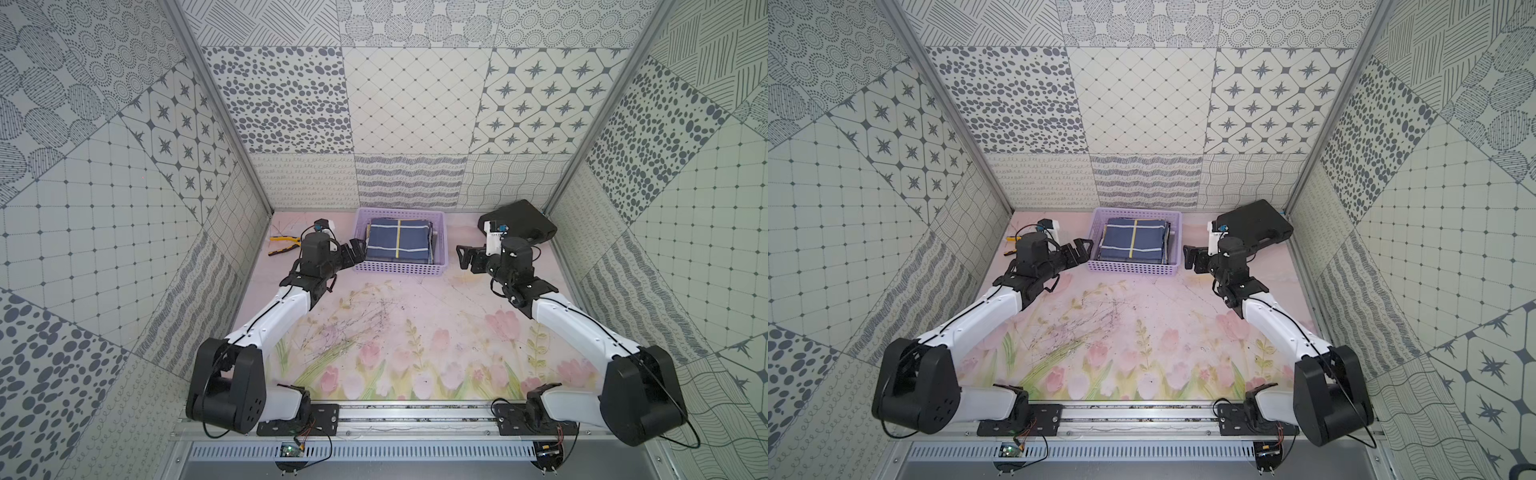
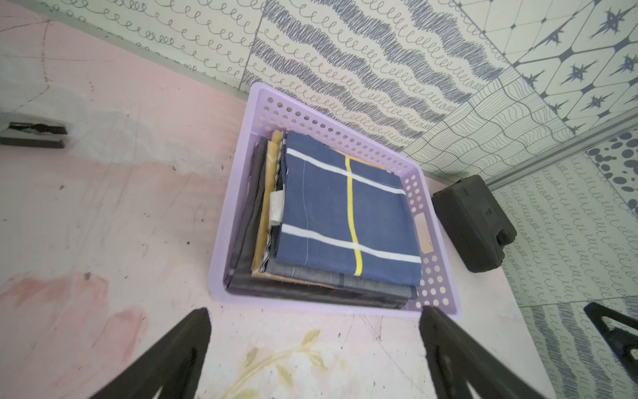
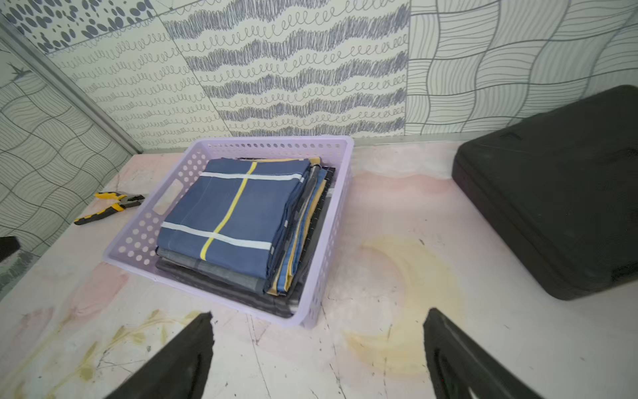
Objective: Put the folded pillowcase in the basket
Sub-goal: Place the pillowcase in the basket, then reset both arms
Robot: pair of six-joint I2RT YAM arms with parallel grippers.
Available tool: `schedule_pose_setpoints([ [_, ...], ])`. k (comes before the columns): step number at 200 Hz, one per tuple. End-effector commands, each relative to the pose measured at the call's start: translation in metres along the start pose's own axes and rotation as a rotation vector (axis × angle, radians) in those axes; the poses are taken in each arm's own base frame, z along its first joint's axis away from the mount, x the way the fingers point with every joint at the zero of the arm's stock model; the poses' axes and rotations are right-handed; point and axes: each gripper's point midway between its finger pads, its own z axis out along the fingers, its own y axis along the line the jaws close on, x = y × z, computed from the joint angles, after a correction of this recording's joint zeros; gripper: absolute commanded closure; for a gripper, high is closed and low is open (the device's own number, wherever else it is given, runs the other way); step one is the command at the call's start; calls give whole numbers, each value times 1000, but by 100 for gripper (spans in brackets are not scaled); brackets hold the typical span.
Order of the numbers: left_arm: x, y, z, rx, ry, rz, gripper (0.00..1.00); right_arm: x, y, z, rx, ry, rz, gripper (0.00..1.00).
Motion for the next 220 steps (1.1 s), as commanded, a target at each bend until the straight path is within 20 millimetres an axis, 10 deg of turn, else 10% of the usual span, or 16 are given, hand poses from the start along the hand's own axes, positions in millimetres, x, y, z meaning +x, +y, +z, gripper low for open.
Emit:
schedule_pose_setpoints([
  [1,-14,15,-33,-64,-171,112,1,-15,-27,-26,153,-114,-94,3],
  [86,16,62,-54,-261,-207,427,1,9,-55,-94,275,-245,-154,3],
  [220,71,113,0,-238,-136,436,1,42,-90,-93,353,-245,-94,3],
])
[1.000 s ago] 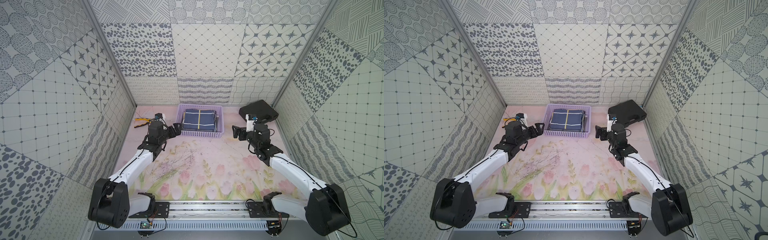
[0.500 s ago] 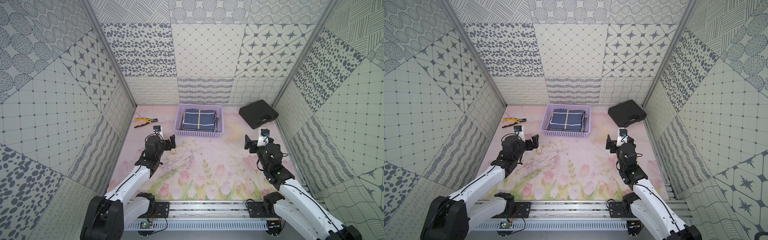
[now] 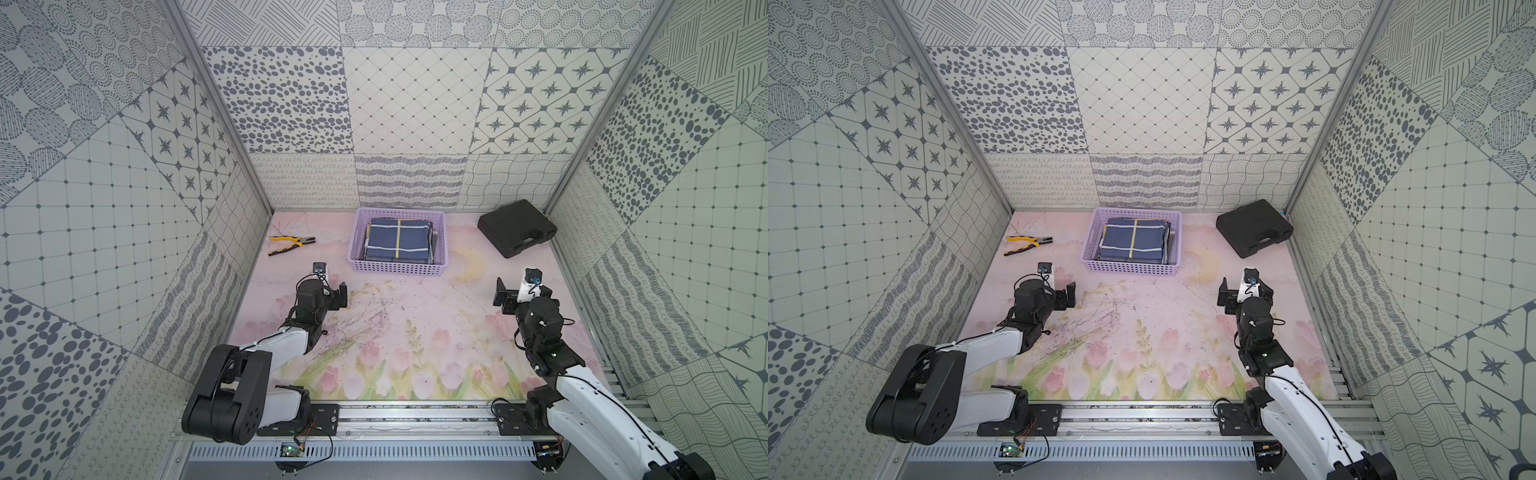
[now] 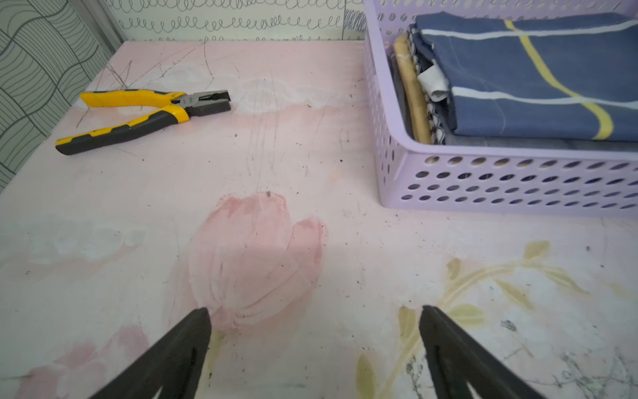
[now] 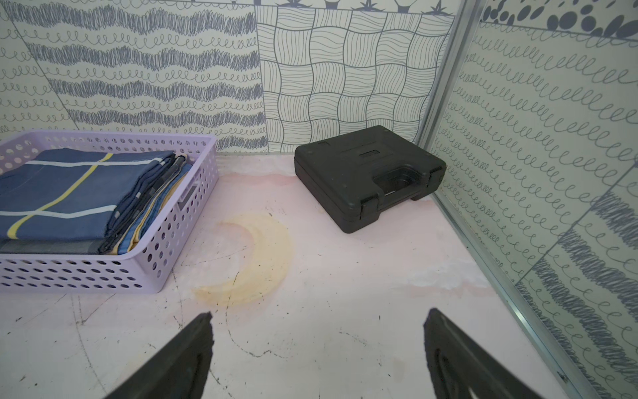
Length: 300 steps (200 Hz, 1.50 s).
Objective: Put the folded pillowcase in the basket
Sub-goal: Reset both arms
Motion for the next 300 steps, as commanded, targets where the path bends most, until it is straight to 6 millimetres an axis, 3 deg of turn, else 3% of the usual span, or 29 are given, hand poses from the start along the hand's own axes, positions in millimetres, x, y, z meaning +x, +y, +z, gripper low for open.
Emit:
schedule_pose_setpoints([
  [1,-22,-4,11,45,-132,-6,1,-9,-2,4,-17,-40,41,3],
  [20,-14,-10,24,81,-106,18,1,-7,-8,9,-12,-43,89,3],
  [33,-9,0,31,66,-91,-27,1,-5,-12,13,-13,-50,117,3],
  [115,-8,2,32,88,-70,-54,1,5,-35,40,12,-21,117,3],
  [199,-8,3,32,87,-70,-55,1,62,-20,103,-49,49,121,3],
  [217,-8,3,32,87,-71,-54,1,60,-12,114,-74,78,93,4],
  [235,-8,2,32,89,-70,-56,1,62,-2,115,-47,86,24,3],
  [300,-8,3,32,88,-71,-54,1,62,-2,114,-42,99,18,3],
])
